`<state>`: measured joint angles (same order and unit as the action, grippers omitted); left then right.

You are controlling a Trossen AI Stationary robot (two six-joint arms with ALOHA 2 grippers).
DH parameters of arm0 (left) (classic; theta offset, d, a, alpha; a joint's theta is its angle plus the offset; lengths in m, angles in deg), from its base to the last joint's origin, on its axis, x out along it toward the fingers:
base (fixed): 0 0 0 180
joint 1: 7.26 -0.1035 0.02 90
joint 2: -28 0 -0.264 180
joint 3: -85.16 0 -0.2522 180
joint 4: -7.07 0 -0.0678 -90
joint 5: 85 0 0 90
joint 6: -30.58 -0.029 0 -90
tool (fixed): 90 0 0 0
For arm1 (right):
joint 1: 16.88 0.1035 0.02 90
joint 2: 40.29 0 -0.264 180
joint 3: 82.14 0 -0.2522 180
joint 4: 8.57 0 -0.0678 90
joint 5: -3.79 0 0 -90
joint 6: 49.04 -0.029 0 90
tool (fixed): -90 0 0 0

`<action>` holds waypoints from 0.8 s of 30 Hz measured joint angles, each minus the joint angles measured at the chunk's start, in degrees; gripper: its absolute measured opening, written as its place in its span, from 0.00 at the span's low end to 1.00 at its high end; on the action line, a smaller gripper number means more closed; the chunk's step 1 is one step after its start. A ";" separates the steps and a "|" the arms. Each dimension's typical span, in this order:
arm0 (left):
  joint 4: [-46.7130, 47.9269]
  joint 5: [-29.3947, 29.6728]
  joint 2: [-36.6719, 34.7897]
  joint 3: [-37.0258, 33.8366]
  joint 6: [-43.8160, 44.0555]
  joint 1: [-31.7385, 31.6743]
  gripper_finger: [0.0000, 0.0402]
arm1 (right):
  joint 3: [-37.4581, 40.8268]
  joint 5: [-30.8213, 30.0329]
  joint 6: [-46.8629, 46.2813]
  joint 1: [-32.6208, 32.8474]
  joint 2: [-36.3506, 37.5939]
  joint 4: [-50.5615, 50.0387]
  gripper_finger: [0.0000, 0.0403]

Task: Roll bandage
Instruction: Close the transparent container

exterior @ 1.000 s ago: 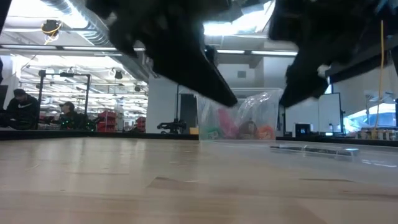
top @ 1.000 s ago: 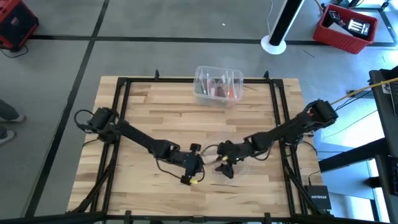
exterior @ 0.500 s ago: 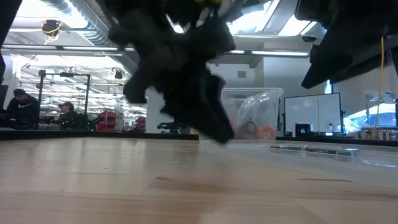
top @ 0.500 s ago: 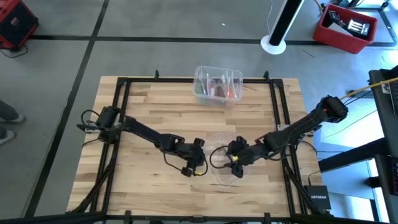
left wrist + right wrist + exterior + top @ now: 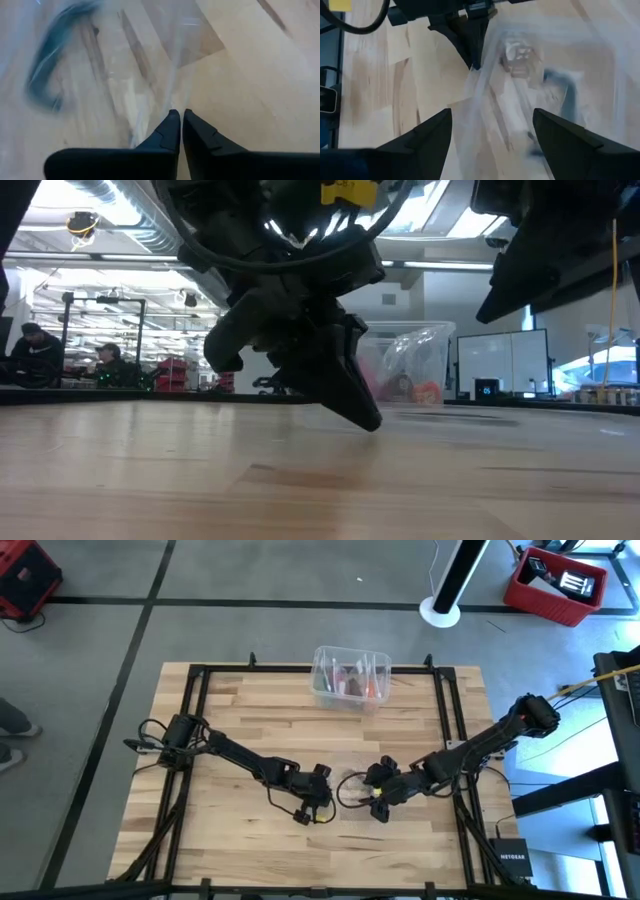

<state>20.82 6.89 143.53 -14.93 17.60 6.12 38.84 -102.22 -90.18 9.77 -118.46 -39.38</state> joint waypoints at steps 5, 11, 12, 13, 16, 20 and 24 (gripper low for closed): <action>1.30 -0.21 -1.59 0.32 5.04 0.92 0.01 | -2.49 1.16 1.71 1.10 2.29 -4.82 0.70; 3.93 0.08 -9.79 1.20 9.76 3.58 0.00 | -10.03 -6.97 4.05 8.10 9.13 -20.12 0.70; 4.91 0.04 -11.51 1.42 10.56 3.92 0.00 | -11.26 -8.33 4.99 9.92 10.13 -21.35 0.70; 5.95 0.07 -13.31 1.42 11.18 4.27 0.00 | -12.14 -9.27 6.45 11.76 11.01 -22.37 0.70; 8.56 0.25 -18.94 1.33 13.81 5.00 0.00 | -13.69 -13.20 10.49 17.20 12.14 -22.46 0.70; 11.95 0.22 -27.02 1.44 17.16 5.05 0.00 | -13.74 -16.53 18.48 21.27 12.32 -25.11 0.70; 13.43 -0.02 -32.59 1.44 18.85 4.99 0.00 | -13.70 -22.30 26.63 21.30 12.28 -24.87 0.70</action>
<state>34.25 6.87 110.94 -13.49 36.45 11.11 25.14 -124.52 -63.55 31.07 -106.17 -64.24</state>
